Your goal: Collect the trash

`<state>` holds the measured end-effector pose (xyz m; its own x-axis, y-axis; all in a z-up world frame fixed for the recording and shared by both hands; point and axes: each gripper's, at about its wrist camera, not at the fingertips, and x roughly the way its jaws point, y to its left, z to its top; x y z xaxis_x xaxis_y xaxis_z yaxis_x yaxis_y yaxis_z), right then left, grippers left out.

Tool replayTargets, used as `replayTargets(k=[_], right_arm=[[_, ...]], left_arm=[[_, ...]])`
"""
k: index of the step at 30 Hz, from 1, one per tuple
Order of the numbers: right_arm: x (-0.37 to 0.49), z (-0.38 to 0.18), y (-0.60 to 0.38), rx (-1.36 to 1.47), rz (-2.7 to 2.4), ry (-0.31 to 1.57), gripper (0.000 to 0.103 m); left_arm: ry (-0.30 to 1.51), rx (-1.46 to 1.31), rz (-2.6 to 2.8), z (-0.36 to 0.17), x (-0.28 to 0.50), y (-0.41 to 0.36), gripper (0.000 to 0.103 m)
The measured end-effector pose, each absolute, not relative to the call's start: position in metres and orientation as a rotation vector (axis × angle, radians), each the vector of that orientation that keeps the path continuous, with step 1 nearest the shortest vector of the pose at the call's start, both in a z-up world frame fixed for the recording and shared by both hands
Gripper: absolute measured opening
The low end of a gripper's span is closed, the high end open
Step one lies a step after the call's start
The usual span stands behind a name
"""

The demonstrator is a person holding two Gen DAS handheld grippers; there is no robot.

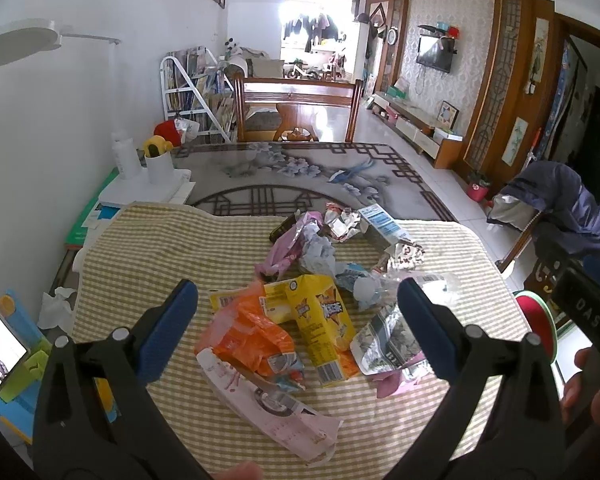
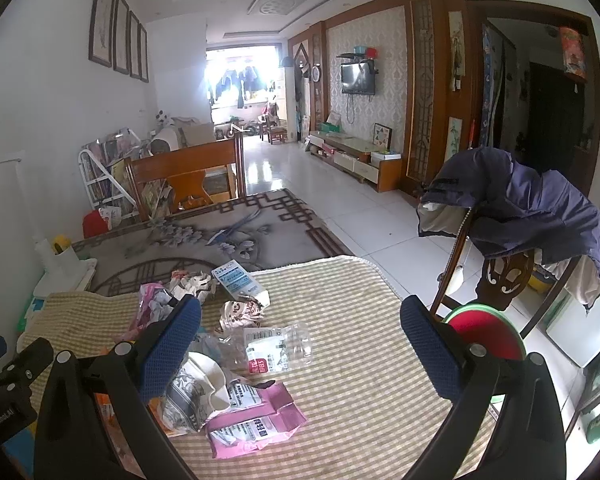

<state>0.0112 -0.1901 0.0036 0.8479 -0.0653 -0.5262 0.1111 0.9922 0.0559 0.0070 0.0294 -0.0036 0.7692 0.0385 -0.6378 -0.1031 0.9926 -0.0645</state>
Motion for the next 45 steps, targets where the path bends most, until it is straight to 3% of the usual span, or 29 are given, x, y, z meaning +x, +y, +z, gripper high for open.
replayTargets(k=[34, 45], right_arm=[[0.025, -0.012, -0.183, 0.057, -0.076, 0.617, 0.096], [0.037, -0.049, -0.171, 0.006, -0.003, 0.753, 0.096]], left_arm=[[0.685, -0.088, 0.111, -0.009, 0.013, 0.054, 0.098], [0.918, -0.1, 0.18, -0.083, 0.006, 0.106, 0.098]])
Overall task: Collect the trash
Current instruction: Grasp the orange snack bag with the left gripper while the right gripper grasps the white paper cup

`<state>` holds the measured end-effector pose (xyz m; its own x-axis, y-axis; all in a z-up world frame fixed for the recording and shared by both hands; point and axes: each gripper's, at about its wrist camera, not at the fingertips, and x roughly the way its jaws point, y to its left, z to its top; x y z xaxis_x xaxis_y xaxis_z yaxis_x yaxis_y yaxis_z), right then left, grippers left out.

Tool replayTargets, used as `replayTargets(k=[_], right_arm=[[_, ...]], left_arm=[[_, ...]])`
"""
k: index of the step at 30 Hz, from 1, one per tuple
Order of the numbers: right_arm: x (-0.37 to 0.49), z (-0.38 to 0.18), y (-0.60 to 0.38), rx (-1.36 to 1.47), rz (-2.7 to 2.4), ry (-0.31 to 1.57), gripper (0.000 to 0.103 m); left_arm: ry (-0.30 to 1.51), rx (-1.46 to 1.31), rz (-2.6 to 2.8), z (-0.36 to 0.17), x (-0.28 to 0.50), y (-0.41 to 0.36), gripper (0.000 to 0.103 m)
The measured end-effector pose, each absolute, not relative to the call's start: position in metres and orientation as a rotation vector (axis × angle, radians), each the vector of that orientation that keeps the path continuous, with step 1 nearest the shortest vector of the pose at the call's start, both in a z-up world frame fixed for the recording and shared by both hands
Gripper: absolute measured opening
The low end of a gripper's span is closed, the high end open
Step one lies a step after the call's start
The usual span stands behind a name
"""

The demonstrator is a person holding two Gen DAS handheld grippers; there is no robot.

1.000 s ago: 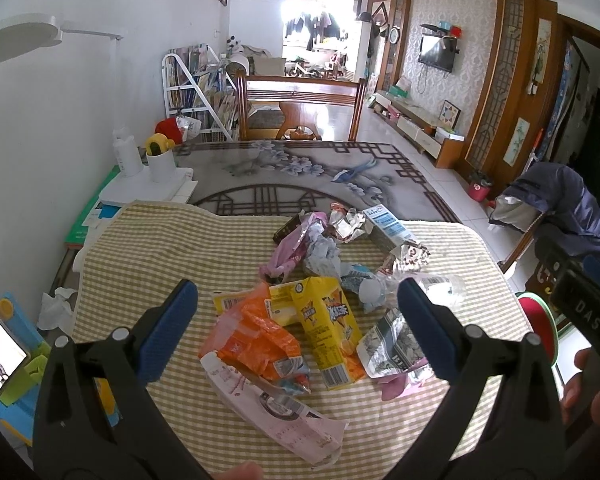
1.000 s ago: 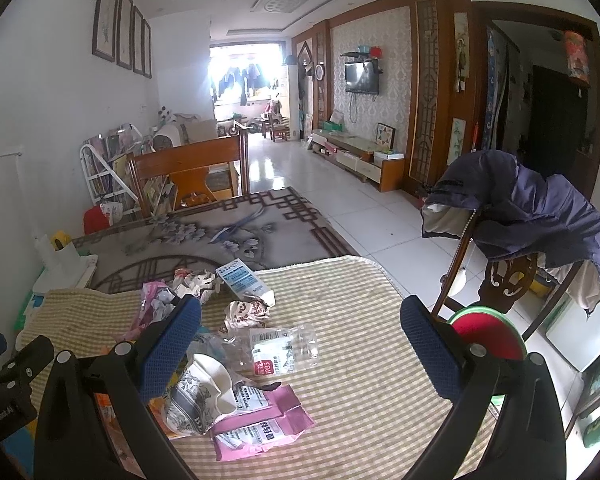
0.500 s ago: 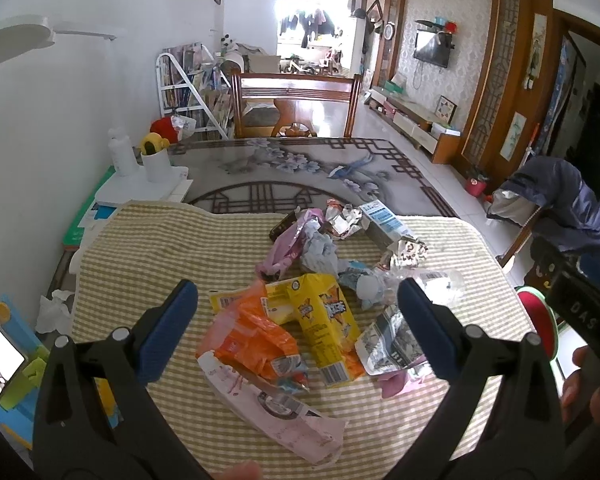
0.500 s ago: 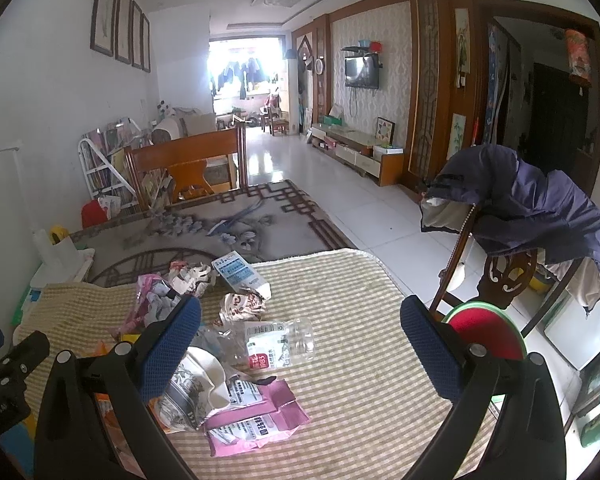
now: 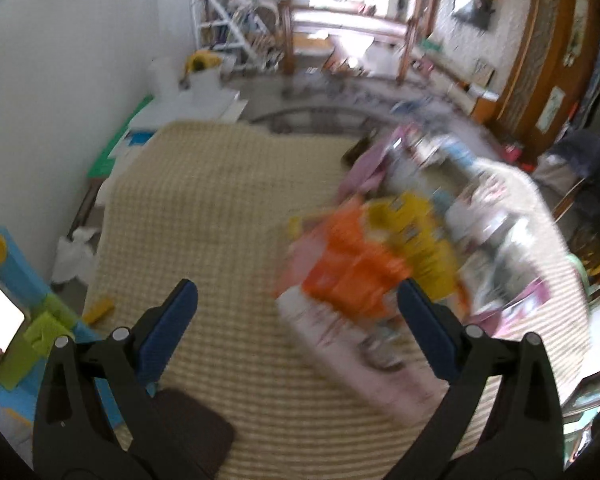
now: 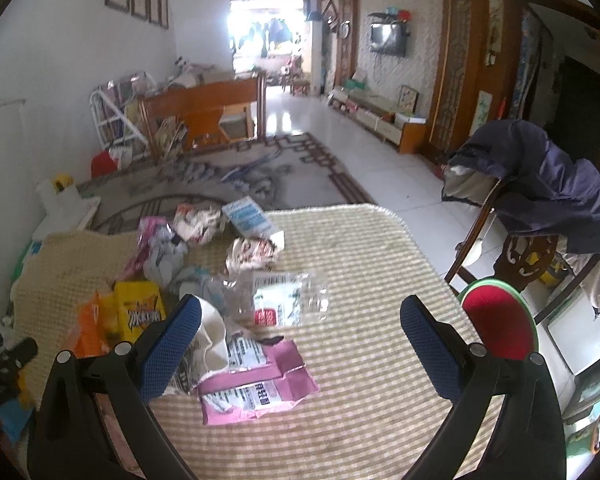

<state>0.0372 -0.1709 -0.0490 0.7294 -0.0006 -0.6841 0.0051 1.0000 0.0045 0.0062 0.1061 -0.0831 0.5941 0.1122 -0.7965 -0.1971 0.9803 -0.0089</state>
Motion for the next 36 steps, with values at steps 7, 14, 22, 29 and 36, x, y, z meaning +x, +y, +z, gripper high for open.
replayTargets(k=[7, 14, 22, 29, 36], right_arm=[[0.044, -0.069, -0.169, 0.025, 0.045, 0.851, 0.096], [0.04, -0.072, -0.17, 0.029, 0.078, 0.887, 0.096], [0.057, -0.088, -0.156, 0.097, 0.224, 0.98, 0.096], [0.105, -0.11, -0.13, 0.098, 0.405, 1.107, 0.096], [0.119, -0.122, -0.13, 0.192, 0.497, 1.195, 0.04]], left_arm=[[0.969, -0.128, 0.083, -0.103, 0.034, 0.097, 0.098], [1.068, -0.147, -0.031, -0.132, 0.071, 0.074, 0.062], [1.02, -0.205, -0.075, -0.112, 0.06, 0.08, 0.046], [0.924, -0.189, -0.093, -0.076, 0.036, 0.077, 0.046], [0.902, -0.185, -0.087, -0.068, 0.03, 0.079, 0.047]])
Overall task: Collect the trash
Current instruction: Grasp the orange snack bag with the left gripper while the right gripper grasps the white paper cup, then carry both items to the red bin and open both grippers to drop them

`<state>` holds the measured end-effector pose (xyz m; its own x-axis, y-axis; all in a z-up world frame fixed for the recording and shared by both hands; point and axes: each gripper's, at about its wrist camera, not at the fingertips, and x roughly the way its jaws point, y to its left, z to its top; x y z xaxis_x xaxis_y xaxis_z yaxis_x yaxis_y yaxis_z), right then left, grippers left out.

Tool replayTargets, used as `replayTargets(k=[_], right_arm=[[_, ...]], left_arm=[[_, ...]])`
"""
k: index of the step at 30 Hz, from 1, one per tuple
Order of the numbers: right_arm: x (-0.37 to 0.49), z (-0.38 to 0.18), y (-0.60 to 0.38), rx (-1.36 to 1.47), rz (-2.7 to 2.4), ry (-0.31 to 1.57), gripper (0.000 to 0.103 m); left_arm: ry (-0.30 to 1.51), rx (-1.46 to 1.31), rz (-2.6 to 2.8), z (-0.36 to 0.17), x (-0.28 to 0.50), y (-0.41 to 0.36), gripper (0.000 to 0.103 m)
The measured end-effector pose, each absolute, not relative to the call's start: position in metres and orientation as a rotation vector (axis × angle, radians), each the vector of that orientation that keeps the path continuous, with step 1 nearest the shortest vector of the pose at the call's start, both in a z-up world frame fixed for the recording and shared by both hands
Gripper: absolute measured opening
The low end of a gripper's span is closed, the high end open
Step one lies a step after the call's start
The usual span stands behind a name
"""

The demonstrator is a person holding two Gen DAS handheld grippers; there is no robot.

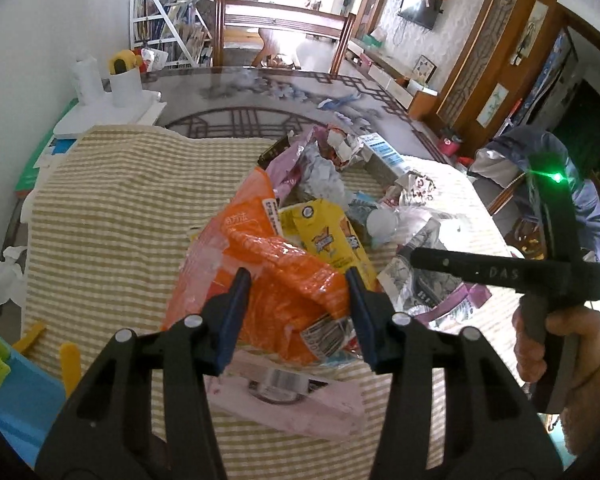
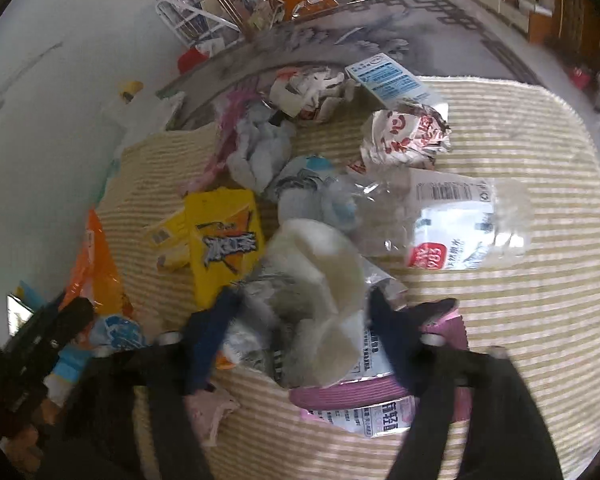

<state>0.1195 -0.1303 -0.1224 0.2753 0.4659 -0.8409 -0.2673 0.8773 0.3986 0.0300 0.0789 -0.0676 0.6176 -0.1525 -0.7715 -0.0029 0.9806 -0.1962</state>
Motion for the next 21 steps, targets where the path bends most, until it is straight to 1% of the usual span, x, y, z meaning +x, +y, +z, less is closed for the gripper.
replayTargets(k=[1, 4, 8, 12, 15, 18, 21], right_arm=[[0.119, -0.12, -0.132, 0.198, 0.507, 1.192, 0.027], [0.113, -0.108, -0.139, 0.234, 0.521, 1.16, 0.025], [0.099, -0.081, -0.159, 0.295, 0.511, 1.067, 0.025], [0.081, -0.049, -0.2, 0.349, 0.441, 0.951, 0.025], [0.073, -0.036, -0.234, 0.352, 0.363, 0.894, 0.025], [0.072, -0.032, -0.278, 0.346, 0.263, 0.867, 0.025], [0.072, -0.043, -0.331, 0.386, 0.171, 0.878, 0.026]], left_arm=[[0.899, -0.186, -0.087, -0.066, 0.03, 0.078, 0.047], [0.889, -0.189, -0.095, -0.063, 0.032, 0.076, 0.047], [0.855, -0.177, -0.141, -0.051, 0.035, 0.062, 0.047], [0.83, -0.172, -0.205, -0.039, 0.042, 0.038, 0.047], [0.823, -0.159, -0.254, -0.032, 0.049, 0.011, 0.047], [0.83, -0.139, -0.307, -0.031, 0.059, -0.025, 0.047], [0.847, -0.135, -0.355, -0.034, 0.069, -0.066, 0.047]])
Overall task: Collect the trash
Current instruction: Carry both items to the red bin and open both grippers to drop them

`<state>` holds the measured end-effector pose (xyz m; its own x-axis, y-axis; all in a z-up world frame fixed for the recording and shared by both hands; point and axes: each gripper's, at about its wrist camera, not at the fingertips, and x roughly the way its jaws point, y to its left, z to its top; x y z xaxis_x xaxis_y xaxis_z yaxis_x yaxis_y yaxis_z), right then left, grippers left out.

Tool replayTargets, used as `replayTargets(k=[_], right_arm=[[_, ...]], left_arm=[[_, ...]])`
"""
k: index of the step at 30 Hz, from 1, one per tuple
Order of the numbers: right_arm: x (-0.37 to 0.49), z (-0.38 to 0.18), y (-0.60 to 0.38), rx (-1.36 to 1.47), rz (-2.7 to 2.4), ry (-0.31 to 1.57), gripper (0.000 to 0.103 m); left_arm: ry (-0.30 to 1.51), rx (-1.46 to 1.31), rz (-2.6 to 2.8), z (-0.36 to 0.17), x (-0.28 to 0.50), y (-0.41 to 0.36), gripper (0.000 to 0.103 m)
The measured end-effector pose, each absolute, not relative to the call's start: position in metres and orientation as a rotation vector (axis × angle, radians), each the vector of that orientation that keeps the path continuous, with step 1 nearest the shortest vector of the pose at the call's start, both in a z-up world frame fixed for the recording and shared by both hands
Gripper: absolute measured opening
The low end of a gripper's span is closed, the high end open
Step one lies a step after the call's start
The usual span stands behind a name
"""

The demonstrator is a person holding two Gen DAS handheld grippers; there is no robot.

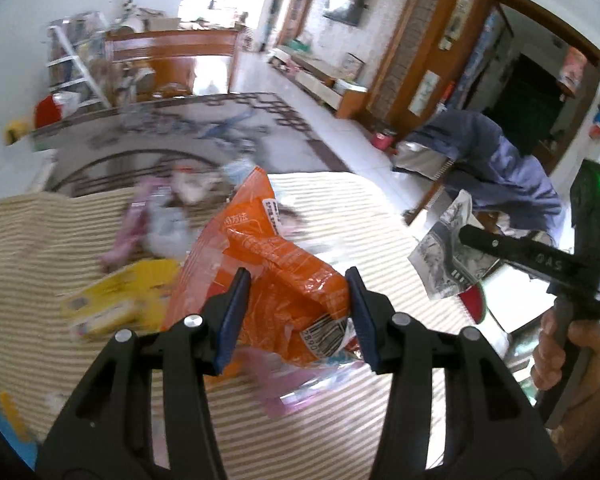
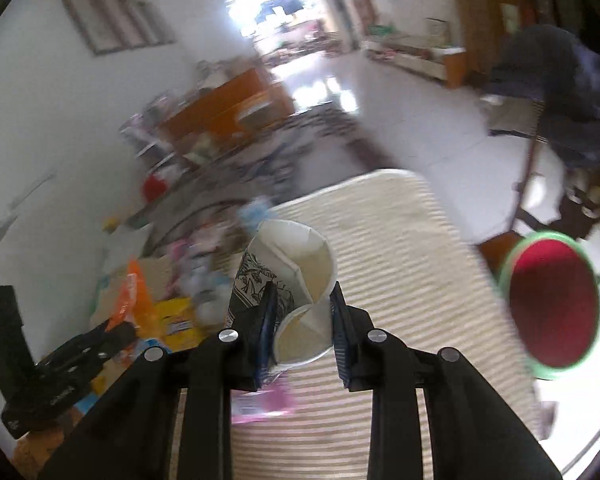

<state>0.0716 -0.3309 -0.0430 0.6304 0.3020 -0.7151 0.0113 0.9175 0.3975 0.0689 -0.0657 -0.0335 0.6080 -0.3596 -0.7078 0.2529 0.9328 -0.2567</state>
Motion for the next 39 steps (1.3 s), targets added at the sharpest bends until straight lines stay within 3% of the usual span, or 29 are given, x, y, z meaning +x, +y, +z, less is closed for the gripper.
replayTargets(k=[15, 16, 19, 25, 35, 36, 37, 39], right_arm=[[0.033, -0.083, -0.563, 0.425, -0.216, 0.923, 0.026], [0.03, -0.085, -0.572, 0.429, -0.23, 0.925, 0.026], [0.028, -0.093, -0.593, 0.437, -0.255, 0.934, 0.026], [0.04, -0.118, -0.605, 0.419, -0.23, 0.992, 0.026], [0.071, -0.165, -0.602, 0.441, -0.179, 1.117, 0.029], [0.073, -0.166, -0.601, 0.446, -0.18, 1.119, 0.035], [0.073, -0.167, -0.601, 0.451, -0.189, 1.114, 0.048], [0.074, -0.163, -0.599, 0.451, -0.205, 1.092, 0.056]], left_arm=[[0.997, -0.007, -0.783, -0.088, 0.109, -0.367, 0.049], [1.0, 0.009, -0.791, -0.091, 0.108, -0.378, 0.053], [1.009, 0.061, -0.8, -0.097, 0.111, -0.413, 0.081], [0.994, 0.066, -0.753, -0.09, 0.111, -0.417, 0.083], [1.031, -0.008, -0.558, -0.093, 0.114, -0.356, 0.084], [1.03, -0.011, -0.54, -0.093, 0.114, -0.35, 0.084], [1.028, -0.016, -0.526, -0.092, 0.115, -0.344, 0.084], [1.024, -0.021, -0.506, -0.091, 0.114, -0.337, 0.084]])
